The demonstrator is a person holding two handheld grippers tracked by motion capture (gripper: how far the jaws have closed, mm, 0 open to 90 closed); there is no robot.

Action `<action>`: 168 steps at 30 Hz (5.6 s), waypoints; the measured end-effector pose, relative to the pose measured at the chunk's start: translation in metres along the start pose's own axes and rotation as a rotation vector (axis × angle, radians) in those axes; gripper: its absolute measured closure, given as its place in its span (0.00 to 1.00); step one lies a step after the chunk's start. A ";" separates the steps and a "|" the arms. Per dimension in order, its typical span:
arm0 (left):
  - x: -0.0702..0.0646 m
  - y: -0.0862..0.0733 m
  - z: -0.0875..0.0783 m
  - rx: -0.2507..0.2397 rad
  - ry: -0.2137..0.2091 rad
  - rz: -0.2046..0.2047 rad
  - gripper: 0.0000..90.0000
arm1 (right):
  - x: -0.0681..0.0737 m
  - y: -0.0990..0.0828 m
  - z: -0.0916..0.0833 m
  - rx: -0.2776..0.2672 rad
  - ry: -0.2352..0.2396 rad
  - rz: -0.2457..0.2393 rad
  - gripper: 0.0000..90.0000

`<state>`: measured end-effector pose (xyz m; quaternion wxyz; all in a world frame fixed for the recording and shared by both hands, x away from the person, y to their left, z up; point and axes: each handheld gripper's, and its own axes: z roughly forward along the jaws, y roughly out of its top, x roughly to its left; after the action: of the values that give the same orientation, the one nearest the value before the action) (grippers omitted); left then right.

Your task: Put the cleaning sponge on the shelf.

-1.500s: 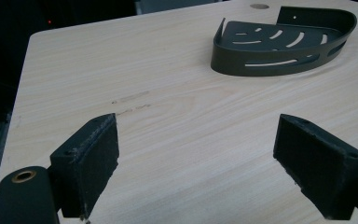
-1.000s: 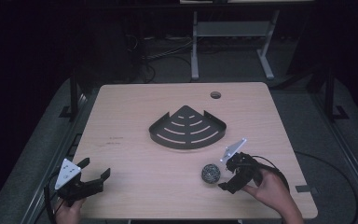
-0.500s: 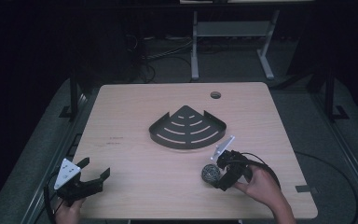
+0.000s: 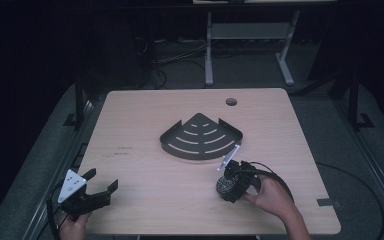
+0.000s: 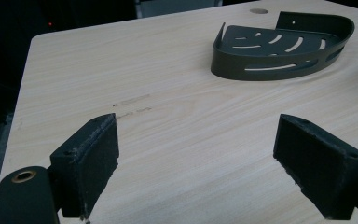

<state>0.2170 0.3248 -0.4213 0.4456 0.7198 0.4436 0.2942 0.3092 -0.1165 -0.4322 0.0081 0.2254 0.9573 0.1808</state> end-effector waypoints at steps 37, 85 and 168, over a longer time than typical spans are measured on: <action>0.000 0.000 0.001 -0.001 -0.010 -0.010 0.15 | 0.006 0.023 -0.011 0.015 -0.039 -0.044 0.33; 0.000 0.001 0.002 -0.008 -0.019 -0.017 0.15 | -0.024 0.064 -0.040 0.013 -0.034 -0.040 0.33; 0.000 0.004 0.002 -0.025 -0.025 -0.015 0.15 | -0.102 0.142 0.007 0.108 -0.020 0.103 0.33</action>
<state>0.2196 0.3231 -0.4189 0.4623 0.7145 0.4395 0.2874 0.4627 -0.0403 -0.3956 -0.0038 0.2761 0.9527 0.1270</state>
